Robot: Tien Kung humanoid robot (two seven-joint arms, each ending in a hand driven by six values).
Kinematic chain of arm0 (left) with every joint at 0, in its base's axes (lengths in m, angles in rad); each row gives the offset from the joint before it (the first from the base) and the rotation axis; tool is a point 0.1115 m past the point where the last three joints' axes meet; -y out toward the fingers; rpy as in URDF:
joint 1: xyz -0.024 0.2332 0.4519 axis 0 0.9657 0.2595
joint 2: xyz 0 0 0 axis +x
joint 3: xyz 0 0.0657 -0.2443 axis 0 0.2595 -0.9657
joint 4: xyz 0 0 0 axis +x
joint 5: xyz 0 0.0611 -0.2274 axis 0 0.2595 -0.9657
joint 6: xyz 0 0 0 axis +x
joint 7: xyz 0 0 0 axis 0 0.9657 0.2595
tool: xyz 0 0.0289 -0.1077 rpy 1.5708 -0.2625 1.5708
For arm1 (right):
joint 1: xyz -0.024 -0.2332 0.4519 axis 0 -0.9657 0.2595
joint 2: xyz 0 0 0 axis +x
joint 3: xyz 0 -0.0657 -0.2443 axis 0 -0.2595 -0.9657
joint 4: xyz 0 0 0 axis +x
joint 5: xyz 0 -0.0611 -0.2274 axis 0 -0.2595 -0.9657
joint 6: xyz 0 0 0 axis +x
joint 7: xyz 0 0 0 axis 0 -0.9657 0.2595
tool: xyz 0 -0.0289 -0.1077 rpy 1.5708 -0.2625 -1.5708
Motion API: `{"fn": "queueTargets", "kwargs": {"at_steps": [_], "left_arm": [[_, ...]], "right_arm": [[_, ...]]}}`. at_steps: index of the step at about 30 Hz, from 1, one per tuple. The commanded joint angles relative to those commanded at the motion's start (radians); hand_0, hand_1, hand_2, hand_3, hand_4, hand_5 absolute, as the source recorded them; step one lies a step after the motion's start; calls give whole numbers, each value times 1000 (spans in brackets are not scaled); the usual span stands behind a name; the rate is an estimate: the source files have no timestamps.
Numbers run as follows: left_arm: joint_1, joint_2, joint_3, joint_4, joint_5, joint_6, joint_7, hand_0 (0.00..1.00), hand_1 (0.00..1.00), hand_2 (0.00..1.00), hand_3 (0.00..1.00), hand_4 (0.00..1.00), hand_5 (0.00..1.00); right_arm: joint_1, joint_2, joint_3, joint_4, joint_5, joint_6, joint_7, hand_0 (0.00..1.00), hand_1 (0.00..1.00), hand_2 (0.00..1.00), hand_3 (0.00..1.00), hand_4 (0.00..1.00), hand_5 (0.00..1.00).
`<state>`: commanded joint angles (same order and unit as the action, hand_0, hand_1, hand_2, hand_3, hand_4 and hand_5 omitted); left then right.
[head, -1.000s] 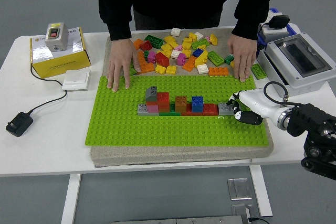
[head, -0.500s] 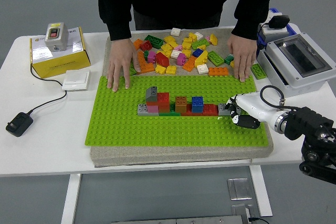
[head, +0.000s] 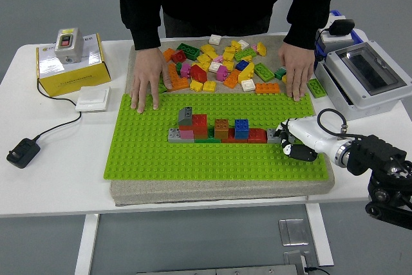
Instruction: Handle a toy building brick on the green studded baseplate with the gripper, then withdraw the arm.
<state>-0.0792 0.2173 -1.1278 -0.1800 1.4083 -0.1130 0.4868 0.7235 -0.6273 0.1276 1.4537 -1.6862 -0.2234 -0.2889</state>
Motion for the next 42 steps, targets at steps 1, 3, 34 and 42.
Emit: {"fn": "queueTargets", "kwargs": {"at_steps": [1,3,34,42], "left_arm": [[0,0,0,0,0,0,0,712,656,588,632,269,685],[0,0,1,0,-1,0,-2,711,656,587,629,268,685],[-4,-1,7,0,-11,4,-18,709,654,584,630,274,680],[-6,1,4,0,-11,2,-29,709,654,584,630,275,679]], "right_arm": [[-1,0,0,-1,2,0,1,50,193,782,701,2,601],[-2,-1,5,-1,13,-2,4,50,193,781,697,2,603],[-32,-47,89,-13,59,-46,49,49,193,776,689,2,598],[-32,-37,71,-30,48,-39,46,49,193,776,689,2,591]]}}
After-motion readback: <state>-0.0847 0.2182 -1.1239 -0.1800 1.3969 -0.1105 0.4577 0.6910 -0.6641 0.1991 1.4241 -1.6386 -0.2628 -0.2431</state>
